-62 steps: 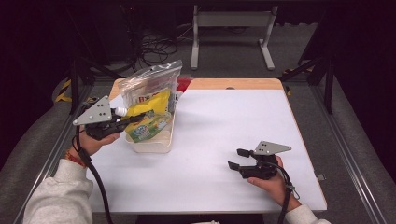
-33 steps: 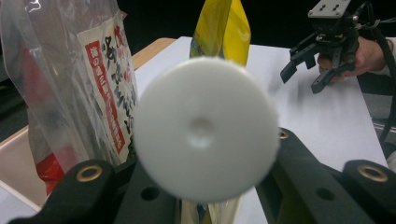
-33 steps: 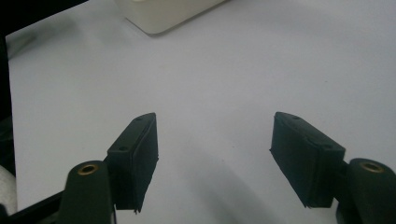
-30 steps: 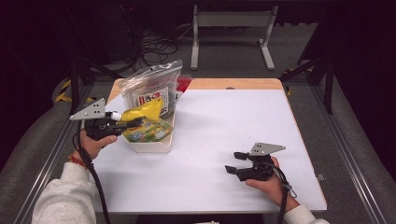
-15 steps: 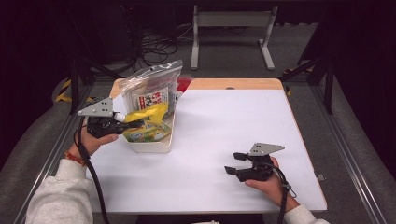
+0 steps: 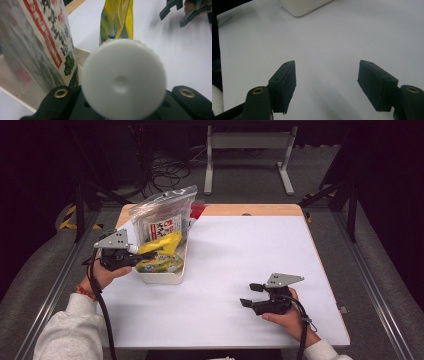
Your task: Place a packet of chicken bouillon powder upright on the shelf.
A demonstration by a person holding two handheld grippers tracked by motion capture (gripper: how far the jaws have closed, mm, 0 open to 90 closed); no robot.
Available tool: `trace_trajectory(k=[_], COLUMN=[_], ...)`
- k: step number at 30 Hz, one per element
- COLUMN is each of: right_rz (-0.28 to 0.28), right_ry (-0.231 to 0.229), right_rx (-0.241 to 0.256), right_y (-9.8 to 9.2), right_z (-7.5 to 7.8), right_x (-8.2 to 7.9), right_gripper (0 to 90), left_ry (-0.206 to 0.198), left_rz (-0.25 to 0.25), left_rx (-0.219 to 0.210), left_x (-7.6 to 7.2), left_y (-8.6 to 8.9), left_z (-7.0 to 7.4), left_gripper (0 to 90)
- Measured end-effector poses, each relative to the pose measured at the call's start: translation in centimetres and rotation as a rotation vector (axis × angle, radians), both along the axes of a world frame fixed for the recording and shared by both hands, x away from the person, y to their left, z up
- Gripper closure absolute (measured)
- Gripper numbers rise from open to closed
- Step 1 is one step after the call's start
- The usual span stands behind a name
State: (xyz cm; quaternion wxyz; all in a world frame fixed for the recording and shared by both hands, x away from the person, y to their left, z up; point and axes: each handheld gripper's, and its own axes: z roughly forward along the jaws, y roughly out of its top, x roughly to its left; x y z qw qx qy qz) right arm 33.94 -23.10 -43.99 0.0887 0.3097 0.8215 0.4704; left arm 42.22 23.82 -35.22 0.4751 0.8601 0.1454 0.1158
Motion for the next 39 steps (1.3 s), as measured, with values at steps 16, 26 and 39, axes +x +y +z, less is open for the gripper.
trace_trajectory(k=[16,26,39], right_rz=[0.005,-0.006,-0.023], right_ry=[-0.012,-0.041,-0.096], right_rx=[-0.01,-0.015,-0.039], right_y=[0.2,-0.1,-0.3], right_z=[0.2,0.5,1.3], right_x=[0.0,-0.1,-0.4], right_gripper=[30.6,30.5,30.0], left_ry=[-0.025,-0.106,-0.185], left_rz=[0.081,0.236,0.335], left_rx=[-0.077,-0.115,-0.147], left_x=[-0.7,-2.0,-5.7], left_y=[0.7,1.1,1.8], left_z=[-1.8,-2.0,-1.5], left_gripper=[86.1,59.2,29.9])
